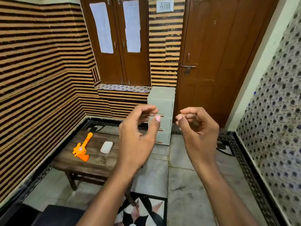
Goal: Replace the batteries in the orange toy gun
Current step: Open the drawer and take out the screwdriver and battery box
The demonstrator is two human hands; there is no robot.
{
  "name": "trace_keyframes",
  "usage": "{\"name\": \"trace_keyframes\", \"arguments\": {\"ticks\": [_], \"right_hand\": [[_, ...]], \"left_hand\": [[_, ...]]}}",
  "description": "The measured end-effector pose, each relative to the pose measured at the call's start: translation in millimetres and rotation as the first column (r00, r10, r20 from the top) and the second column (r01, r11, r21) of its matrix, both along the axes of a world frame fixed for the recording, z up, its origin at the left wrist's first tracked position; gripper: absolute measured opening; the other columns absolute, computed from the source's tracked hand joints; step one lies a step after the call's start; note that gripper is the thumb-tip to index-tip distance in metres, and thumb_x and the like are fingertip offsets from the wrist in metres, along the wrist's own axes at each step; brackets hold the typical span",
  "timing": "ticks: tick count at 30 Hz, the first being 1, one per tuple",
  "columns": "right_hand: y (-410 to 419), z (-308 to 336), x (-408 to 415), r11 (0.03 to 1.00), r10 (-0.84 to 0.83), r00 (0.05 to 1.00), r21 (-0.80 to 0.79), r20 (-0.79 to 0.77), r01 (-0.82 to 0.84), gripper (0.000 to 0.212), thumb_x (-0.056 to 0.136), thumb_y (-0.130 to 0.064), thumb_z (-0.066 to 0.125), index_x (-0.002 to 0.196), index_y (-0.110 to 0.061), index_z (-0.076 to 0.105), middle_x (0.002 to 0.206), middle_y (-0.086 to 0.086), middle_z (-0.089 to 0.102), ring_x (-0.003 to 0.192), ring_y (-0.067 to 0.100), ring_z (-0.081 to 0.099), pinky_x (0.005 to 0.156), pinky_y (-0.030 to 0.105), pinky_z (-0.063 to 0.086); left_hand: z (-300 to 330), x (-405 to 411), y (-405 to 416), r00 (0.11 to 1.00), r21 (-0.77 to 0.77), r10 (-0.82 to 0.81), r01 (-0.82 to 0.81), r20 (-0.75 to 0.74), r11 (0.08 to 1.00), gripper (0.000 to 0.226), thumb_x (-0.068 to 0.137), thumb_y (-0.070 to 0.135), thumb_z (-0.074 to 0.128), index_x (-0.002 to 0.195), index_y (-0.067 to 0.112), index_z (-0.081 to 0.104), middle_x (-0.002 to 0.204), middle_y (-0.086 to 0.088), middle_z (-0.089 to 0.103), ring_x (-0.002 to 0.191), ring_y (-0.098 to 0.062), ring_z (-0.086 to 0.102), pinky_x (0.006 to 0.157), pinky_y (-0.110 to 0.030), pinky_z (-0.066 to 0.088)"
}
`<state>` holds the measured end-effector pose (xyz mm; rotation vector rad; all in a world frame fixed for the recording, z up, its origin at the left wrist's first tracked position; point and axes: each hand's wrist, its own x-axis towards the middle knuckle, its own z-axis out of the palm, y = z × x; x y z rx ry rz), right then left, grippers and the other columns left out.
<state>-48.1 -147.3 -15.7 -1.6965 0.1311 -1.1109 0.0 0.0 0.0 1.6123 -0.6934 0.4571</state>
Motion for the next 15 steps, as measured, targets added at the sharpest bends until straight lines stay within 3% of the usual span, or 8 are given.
{"name": "trace_keyframes", "arguments": {"ticks": [9, 13, 15], "right_hand": [[-56, -15, 164, 0.987, -0.056, 0.988, 0.142, -0.142, 0.076, 0.009, 0.095, -0.011, 0.075, 0.099, -0.019, 0.074, 0.09, -0.008, 0.075, 0.085, 0.01, 0.072, 0.064, 0.017, 0.057], [-87, -28, 233, 0.982, -0.083, 0.983, 0.156, -0.164, 0.109, 0.009, 0.093, -0.013, 0.075, 0.096, -0.021, 0.073, 0.088, -0.01, 0.074, 0.082, 0.004, 0.07, 0.071, 0.022, 0.058], [-109, -41, 275, 0.982, -0.075, 0.981, 0.158, -0.181, 0.104, 0.009, 0.093, -0.014, 0.075, 0.096, -0.021, 0.073, 0.089, -0.009, 0.073, 0.085, 0.007, 0.07, 0.076, 0.032, 0.062]], "left_hand": [[-9, 174, -48, 0.993, 0.048, -0.004, 0.009, -0.115, 0.999, 0.014, 0.096, 0.011, 0.07, 0.109, 0.012, 0.073, 0.105, 0.005, 0.075, 0.102, -0.013, 0.071, 0.091, -0.031, 0.058], [-22, 244, -80, 0.991, 0.067, -0.012, 0.021, -0.13, 0.998, 0.015, 0.095, 0.008, 0.07, 0.109, 0.011, 0.073, 0.103, 0.004, 0.075, 0.1, -0.015, 0.071, 0.089, -0.029, 0.057], [-33, 284, -101, 0.991, 0.088, 0.003, 0.009, -0.136, 0.996, 0.016, 0.094, 0.008, 0.071, 0.111, 0.011, 0.072, 0.104, 0.004, 0.075, 0.1, -0.014, 0.071, 0.09, -0.03, 0.058]]}}
